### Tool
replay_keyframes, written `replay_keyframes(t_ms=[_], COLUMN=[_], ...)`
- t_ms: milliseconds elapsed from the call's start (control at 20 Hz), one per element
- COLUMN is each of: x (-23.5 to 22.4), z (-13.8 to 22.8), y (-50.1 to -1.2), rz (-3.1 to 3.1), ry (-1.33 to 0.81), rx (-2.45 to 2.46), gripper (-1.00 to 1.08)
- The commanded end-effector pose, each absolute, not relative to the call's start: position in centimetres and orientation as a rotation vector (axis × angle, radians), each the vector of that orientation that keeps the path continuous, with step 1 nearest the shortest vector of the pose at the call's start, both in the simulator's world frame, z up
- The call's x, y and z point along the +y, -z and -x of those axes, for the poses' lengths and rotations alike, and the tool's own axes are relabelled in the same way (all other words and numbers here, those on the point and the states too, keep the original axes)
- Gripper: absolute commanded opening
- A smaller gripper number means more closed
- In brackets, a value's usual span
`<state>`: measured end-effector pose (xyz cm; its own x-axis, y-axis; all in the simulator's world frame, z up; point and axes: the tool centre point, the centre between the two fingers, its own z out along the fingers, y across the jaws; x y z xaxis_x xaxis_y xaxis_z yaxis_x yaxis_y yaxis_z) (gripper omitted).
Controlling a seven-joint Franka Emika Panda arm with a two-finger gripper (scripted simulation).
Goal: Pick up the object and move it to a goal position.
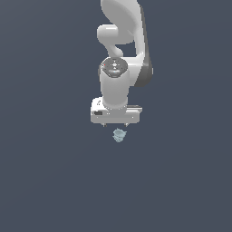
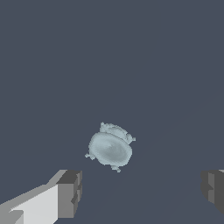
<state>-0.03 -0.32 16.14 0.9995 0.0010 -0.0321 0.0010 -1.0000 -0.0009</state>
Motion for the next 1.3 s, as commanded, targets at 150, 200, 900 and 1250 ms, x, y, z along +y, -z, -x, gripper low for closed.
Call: replay_keyframes(t_ms=[150,200,900,1250], x=[-0.2,-0.1,0.5,0.9], z=[-0.2,-0.3,-1.1,-0.7], y=[-16.3,-16.5,-17.2,-15.5], rz=[3.139,3.139,3.135,3.13], ry=[-0.045,-0.042,-0.02,-0.017], rx=[-0.002,-0.002,0.02,0.159], gripper=[1.0,1.0,1.0,1.0])
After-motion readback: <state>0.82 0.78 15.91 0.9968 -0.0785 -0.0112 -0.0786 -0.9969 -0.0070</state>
